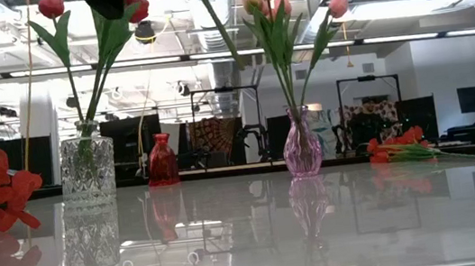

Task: Sort flowers into vase by color
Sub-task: Put the red tulip into the transparent vase

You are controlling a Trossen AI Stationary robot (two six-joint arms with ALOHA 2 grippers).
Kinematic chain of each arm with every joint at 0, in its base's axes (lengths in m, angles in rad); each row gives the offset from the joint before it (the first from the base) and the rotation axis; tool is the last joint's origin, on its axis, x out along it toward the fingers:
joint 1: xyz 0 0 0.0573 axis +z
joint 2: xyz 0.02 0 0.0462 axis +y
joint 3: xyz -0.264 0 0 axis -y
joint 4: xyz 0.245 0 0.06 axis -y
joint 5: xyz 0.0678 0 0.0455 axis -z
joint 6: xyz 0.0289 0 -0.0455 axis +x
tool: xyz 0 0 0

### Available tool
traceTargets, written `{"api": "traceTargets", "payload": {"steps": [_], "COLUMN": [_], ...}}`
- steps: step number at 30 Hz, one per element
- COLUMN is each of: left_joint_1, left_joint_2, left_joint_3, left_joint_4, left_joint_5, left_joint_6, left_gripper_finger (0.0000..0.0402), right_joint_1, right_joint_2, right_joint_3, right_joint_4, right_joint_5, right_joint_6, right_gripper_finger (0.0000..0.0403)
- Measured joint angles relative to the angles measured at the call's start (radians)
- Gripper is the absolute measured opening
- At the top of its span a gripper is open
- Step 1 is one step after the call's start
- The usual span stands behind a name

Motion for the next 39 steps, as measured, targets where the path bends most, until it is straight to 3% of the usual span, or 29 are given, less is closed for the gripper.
{"api": "traceTargets", "payload": {"steps": [31,39], "left_joint_1": [0.028,0.032], "left_joint_2": [0.006,0.006], "left_joint_3": [0.000,0.000], "left_joint_4": [0.109,0.109], "left_joint_5": [-0.031,-0.035], "left_joint_6": [0.006,0.010], "left_gripper_finger": [0.0127,0.0076], "right_joint_1": [-0.061,-0.063], "right_joint_2": [0.000,0.000], "right_joint_3": [0.000,0.000], "right_joint_4": [0.080,0.079], "right_joint_5": [0.002,-0.002], "right_joint_6": [-0.008,-0.007], "right_gripper_finger": [0.0019,0.0019]}}
